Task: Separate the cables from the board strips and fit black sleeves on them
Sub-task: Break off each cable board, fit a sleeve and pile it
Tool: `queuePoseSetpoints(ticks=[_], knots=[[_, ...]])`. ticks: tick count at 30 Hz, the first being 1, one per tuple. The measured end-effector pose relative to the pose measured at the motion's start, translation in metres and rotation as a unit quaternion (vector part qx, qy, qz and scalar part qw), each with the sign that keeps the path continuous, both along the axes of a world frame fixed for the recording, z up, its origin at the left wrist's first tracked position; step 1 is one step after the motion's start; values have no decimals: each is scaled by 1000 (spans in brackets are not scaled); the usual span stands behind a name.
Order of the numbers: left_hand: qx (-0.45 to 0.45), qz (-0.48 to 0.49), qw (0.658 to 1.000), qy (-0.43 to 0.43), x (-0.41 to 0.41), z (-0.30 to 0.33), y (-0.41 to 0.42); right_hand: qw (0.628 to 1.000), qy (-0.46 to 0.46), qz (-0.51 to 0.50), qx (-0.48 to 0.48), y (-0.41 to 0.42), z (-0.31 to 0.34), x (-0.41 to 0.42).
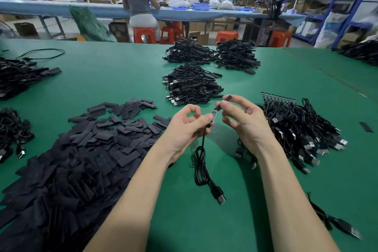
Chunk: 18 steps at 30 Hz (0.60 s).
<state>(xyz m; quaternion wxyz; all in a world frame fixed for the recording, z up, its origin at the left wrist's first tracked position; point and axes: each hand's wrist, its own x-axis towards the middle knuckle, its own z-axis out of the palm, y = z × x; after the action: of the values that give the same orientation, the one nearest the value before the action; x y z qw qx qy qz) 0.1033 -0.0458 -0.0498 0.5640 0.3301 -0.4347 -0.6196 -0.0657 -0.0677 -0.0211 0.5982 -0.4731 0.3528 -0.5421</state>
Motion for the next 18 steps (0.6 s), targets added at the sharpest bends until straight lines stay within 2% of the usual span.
queuePoseSetpoints(ticks=[3,13,18], knots=[[-6,-9,1000,-10,3,2,1,1000,2,6,2,1,0,0],[-41,-59,996,-44,13,10,5,992,-11,114,50,0,-3,-5],[-52,-86,991,-89,15,12,7,986,-13,153,67,0,-4,-13]])
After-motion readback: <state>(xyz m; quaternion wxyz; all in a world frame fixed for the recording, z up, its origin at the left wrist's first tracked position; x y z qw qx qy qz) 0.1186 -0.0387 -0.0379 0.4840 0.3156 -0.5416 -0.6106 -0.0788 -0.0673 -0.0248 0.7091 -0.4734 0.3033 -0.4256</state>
